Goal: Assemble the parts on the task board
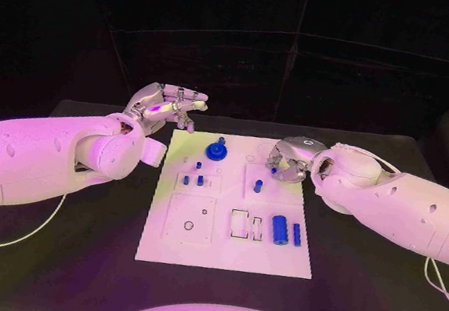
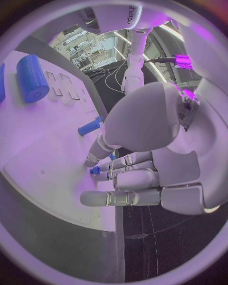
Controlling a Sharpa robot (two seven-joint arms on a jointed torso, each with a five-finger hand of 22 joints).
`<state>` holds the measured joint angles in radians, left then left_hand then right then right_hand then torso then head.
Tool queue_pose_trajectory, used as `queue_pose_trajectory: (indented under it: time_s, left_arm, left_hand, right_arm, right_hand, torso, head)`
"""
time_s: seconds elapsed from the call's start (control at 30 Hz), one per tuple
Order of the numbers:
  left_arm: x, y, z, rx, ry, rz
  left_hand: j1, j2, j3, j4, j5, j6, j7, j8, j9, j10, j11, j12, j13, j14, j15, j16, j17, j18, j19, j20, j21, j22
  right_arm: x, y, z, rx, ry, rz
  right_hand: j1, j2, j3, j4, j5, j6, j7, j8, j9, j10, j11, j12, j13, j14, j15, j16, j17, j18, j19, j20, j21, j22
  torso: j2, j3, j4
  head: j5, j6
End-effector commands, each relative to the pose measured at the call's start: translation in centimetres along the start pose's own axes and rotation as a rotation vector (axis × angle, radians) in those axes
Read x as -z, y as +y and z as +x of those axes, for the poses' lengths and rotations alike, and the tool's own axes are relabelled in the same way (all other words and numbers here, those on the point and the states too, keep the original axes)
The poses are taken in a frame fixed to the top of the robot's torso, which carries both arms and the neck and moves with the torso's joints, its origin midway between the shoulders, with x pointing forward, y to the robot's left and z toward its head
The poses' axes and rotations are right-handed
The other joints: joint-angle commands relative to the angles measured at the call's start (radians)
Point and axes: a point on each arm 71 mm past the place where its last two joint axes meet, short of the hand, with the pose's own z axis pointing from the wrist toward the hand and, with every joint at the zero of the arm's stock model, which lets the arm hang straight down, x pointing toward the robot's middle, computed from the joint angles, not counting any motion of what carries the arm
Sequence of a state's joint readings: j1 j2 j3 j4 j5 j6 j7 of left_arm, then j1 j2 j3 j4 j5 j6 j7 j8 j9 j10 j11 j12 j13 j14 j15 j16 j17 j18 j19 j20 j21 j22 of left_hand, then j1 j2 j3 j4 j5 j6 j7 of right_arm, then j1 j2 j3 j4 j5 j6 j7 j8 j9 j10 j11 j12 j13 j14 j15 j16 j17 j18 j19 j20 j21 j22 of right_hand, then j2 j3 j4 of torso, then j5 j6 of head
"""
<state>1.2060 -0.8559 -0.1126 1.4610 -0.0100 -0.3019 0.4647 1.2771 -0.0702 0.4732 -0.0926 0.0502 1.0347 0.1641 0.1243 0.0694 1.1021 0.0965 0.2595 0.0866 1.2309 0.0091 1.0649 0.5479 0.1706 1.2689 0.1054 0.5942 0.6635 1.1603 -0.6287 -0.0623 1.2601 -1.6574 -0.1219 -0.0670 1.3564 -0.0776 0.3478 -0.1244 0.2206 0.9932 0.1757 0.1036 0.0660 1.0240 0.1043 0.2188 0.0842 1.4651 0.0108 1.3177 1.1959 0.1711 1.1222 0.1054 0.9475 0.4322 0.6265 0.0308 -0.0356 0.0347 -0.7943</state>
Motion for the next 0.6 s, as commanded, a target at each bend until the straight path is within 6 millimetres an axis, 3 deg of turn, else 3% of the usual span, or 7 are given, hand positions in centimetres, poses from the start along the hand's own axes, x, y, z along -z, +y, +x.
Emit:
queue_pose_trajectory:
  time_s: [0.03, 0.33, 0.43, 0.6]
  left_arm:
    - [-0.04, -0.19, 0.17, 0.014, 0.013, 0.017]
    - [-0.06, -0.15, 0.12, 0.015, 0.016, 0.013]
    - [-0.06, -0.14, 0.11, 0.016, 0.017, 0.011]
    - [-0.01, -0.16, 0.05, 0.016, 0.018, 0.01]
  left_hand:
    - [0.004, 0.007, 0.0, -0.004, 0.003, -0.002, 0.004, 0.003, -0.001, -0.007, -0.002, 0.004, 0.001, -0.004, -0.001, -0.005, -0.001, 0.011, -0.006, 0.0, -0.007, -0.001]
    - [0.008, 0.009, 0.002, -0.006, 0.003, -0.001, 0.004, 0.004, -0.001, -0.008, -0.001, 0.006, 0.001, -0.01, 0.0, -0.01, -0.012, 0.011, -0.007, 0.0, -0.008, -0.002]
    - [0.01, 0.011, 0.002, -0.008, 0.003, 0.0, 0.003, 0.005, -0.001, -0.009, -0.001, 0.007, 0.001, -0.013, 0.0, -0.013, -0.018, 0.011, -0.008, 0.0, -0.01, -0.003]
    - [0.011, 0.012, 0.003, -0.008, 0.003, 0.002, 0.003, 0.006, -0.001, -0.009, -0.002, 0.008, 0.001, -0.013, 0.0, -0.013, -0.018, 0.011, -0.008, 0.0, -0.01, -0.003]
  right_arm:
    - [-0.02, -0.12, 0.52, 0.018, 0.056, 0.007]
    - [-0.05, -0.28, 0.73, 0.027, 0.065, 0.02]
    - [-0.07, -0.29, 0.66, 0.031, 0.052, 0.026]
    - [-0.05, -0.27, 0.51, 0.042, 0.026, 0.035]
  right_hand:
    - [0.007, 0.002, 0.017, -0.002, -0.003, 0.017, 0.0, -0.003, 0.003, 0.02, 0.003, 0.004, -0.006, 0.038, 0.003, 0.013, 0.01, 0.014, -0.002, 0.006, 0.007, 0.004]
    - [0.004, 0.013, 0.06, -0.007, -0.018, 0.044, -0.006, -0.001, 0.004, 0.047, -0.004, 0.011, -0.018, 0.04, -0.002, 0.024, 0.022, 0.015, -0.005, 0.002, 0.022, 0.013]
    - [0.004, 0.033, 0.096, -0.005, -0.075, 0.059, -0.011, 0.0, 0.004, 0.063, -0.008, 0.015, -0.02, 0.041, -0.007, 0.03, 0.028, 0.014, -0.006, -0.001, 0.03, 0.018]
    - [0.012, 0.05, 0.146, -0.014, -0.123, 0.089, -0.018, 0.008, 0.007, 0.095, -0.018, 0.028, -0.017, 0.043, -0.013, 0.039, 0.036, 0.015, -0.007, -0.007, 0.044, 0.027]
  torso:
    - [-0.001, 0.0002, -0.0004]
    - [-0.001, 0.0002, 0.0]
    - [0.0, 0.0003, -0.0005]
    - [0.001, 0.0, -0.0008]
  head:
    - [0.001, -0.002]
    - [0.003, -0.008]
    - [0.003, -0.009]
    - [0.002, -0.01]
